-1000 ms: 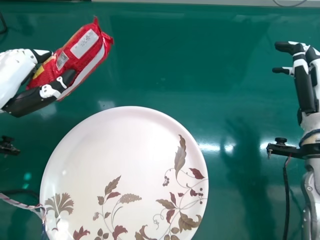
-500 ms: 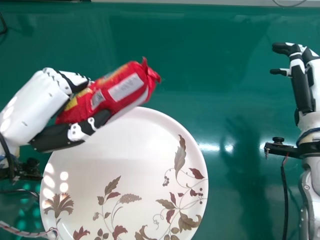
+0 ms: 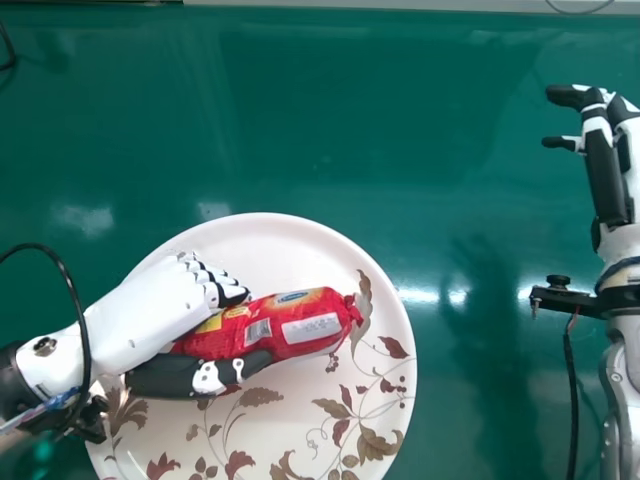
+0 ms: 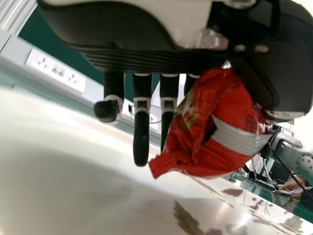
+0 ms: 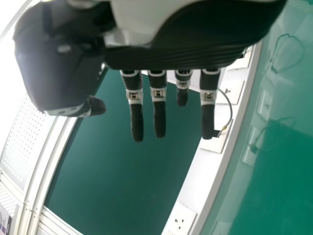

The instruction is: Pick up biscuit and place it in the plate

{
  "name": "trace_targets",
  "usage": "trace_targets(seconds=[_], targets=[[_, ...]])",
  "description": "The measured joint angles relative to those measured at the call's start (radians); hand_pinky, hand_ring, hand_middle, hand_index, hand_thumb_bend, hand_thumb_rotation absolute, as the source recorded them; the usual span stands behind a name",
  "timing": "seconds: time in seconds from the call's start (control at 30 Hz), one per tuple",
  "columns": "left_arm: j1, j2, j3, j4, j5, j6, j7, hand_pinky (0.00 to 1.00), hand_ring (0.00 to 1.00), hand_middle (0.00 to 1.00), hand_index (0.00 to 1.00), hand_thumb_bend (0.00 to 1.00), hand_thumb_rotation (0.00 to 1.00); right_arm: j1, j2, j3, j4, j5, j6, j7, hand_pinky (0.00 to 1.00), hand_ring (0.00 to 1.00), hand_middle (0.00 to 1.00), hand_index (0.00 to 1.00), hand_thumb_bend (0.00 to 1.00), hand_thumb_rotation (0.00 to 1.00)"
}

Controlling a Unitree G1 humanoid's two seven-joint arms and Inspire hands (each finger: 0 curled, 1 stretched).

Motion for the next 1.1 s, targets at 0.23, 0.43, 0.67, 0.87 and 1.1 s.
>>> trace_targets(seconds=[0.23, 0.43, 0.67, 0.87, 1.1], targets=[[0.018, -0.001, -0.019, 0.000, -0.014, 0.011, -0.018, 0.10, 0.38, 0.42, 0.52, 0.48, 0.00, 0.000, -0.001, -0.002, 0.000, 0.007, 0.000, 0.000, 0.62, 0.76, 0.78, 0.72, 0.41, 0.59], [0.009, -0.002, -0.019, 0.001, -0.011, 0.011, -0.017, 0.03, 0.38, 0.42, 0.51, 0.48, 0.00, 0.000, -0.003, -0.003, 0.001, 0.008, -0.003, 0.002, 0.61, 0.76, 0.79, 0.72, 0.38, 0.57], [0.016, 0.054, -0.018, -0.081, -0.047, 0.163, -0.126, 0.92, 0.95, 0.96, 0.96, 0.91, 0.82, 0.000, -0.003, -0.004, 0.001, 0.009, -0.005, 0.003, 0.58, 0.77, 0.80, 0.72, 0.39, 0.59], [0.013, 0.070, -0.014, -0.112, -0.071, 0.214, -0.158, 1.00, 1.00, 1.00, 1.00, 1.00, 0.93, 0.000, -0.003, -0.004, 0.003, 0.009, -0.015, 0.003, 0.59, 0.77, 0.79, 0.72, 0.38, 0.60], [0.011, 0.072, -0.008, -0.120, -0.072, 0.222, -0.163, 1.00, 1.00, 1.00, 1.00, 1.00, 0.97, -0.002, -0.003, -0.006, 0.025, 0.013, -0.037, 0.003, 0.58, 0.76, 0.79, 0.72, 0.37, 0.57]])
